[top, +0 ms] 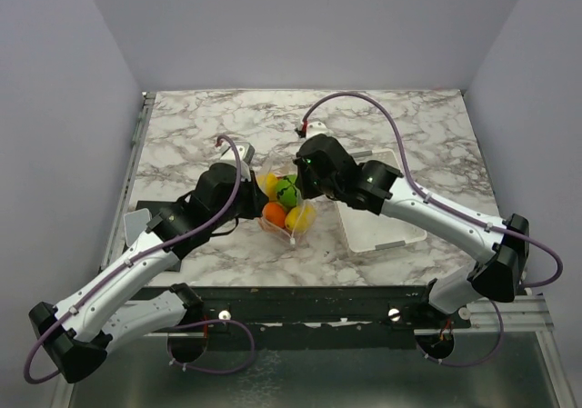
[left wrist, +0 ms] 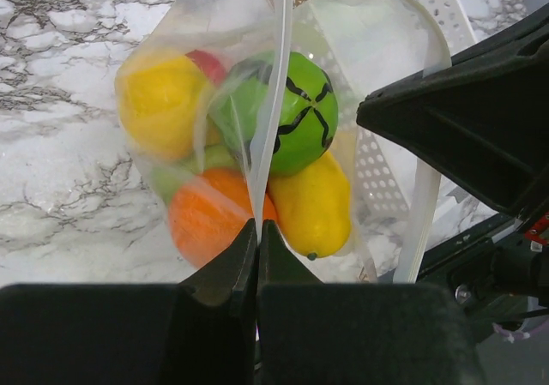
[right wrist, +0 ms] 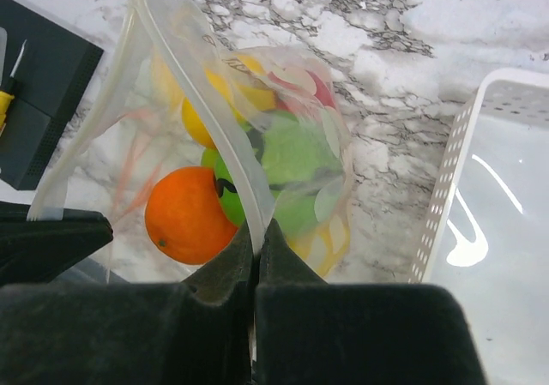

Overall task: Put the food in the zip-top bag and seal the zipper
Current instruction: Adjust the zipper food storage bag at the center of the board.

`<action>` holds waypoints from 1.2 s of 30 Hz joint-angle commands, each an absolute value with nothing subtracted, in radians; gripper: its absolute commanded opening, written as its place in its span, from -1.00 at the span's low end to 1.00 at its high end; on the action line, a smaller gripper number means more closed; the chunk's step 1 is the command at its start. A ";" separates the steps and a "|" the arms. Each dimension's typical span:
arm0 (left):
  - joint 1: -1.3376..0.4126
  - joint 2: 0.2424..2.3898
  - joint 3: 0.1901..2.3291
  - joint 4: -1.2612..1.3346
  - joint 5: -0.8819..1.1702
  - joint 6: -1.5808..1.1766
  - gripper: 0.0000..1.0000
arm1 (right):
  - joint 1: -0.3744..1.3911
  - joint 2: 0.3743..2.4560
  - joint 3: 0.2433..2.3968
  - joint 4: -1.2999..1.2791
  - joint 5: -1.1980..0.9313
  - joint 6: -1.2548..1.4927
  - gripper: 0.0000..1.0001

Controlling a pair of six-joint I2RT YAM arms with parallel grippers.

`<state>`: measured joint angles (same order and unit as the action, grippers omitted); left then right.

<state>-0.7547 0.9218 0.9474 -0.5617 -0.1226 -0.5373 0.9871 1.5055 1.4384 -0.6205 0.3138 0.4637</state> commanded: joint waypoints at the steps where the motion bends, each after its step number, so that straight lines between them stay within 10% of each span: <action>1: -0.753 0.882 0.923 -0.523 -0.094 -0.597 -1.00 | 0.988 1.512 1.489 -0.556 0.250 0.325 -0.99; 15: -0.752 0.831 0.834 -0.498 -0.126 -0.719 -1.00 | 0.986 1.638 1.542 -0.528 0.192 0.146 -0.98; 28: -0.752 0.811 0.804 -0.476 -0.176 -0.769 -1.00 | 0.988 1.471 1.396 -0.461 0.171 0.271 0.17; 36: -0.754 0.817 0.804 -0.465 -0.183 -0.788 -1.00 | 1.018 1.248 1.202 -0.357 0.140 0.328 0.38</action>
<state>-0.7547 0.8246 0.8108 -0.5030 -0.1577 -0.7662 0.9947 1.3384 1.2724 -0.4374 0.1753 0.2825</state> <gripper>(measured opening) 0.004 0.680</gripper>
